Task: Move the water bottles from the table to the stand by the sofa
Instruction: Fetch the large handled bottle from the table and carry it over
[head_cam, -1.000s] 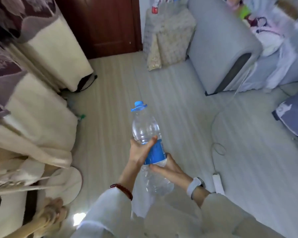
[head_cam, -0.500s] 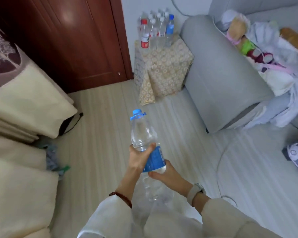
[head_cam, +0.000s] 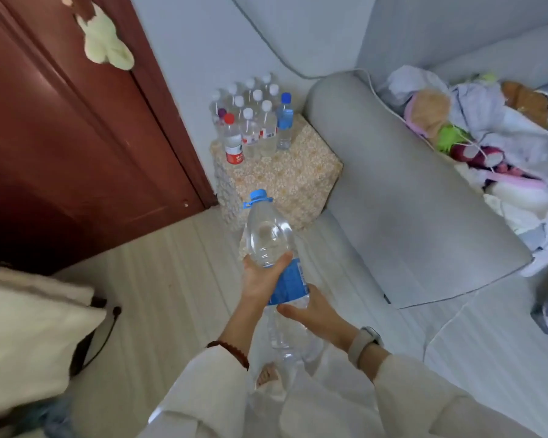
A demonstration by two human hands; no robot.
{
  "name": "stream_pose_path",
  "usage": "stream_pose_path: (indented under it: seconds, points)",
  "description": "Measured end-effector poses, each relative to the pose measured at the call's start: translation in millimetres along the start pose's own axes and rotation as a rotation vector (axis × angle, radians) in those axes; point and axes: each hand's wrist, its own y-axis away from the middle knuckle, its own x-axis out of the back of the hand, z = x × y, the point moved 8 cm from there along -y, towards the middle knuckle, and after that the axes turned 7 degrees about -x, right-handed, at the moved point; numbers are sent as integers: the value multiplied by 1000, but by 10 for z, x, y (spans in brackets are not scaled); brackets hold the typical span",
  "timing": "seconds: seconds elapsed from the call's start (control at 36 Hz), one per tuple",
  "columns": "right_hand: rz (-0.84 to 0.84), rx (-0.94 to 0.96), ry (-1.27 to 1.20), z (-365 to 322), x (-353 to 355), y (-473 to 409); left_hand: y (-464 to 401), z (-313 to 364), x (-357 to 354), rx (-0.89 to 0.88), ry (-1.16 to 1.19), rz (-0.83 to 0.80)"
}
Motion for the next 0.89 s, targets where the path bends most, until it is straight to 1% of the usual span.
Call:
stream_pose_path:
  seconds: [0.11,0.31,0.39,0.5,0.56,0.61,0.72,0.78,0.89]
  points:
    - [-53,-4,-14,-313,385,-599,-660,284,-350,33,-24,-8]
    - [-8,-32,-11,-981,1313,-1649,-1773,1066,-1093,40,10,-93]
    - [-19,7,-62,-1318,1665,-1977,-2138,1440,-1369,22,32,-150]
    - [-11,74,-46,-1816,2068,-2308,-2568,1921,-1674,-66,59,-249]
    - [-6,118,-22,-2035,2244,-2510,-2807,2172,-1795,-121,49,-317]
    - [1,141,-26,-2173,2414,-2736,-3031,2381,-1897,-140,38,-392]
    - [52,81,34,-2339,2748,-3223,-3499,2734,-2114,-219,-28,-507]
    - [63,97,68,-2441,2878,-3497,-3758,2867,-2219,-265,-55,-510]
    - [124,151,128,-2698,3100,-4039,-4246,3112,-2375,-383,-116,-451]
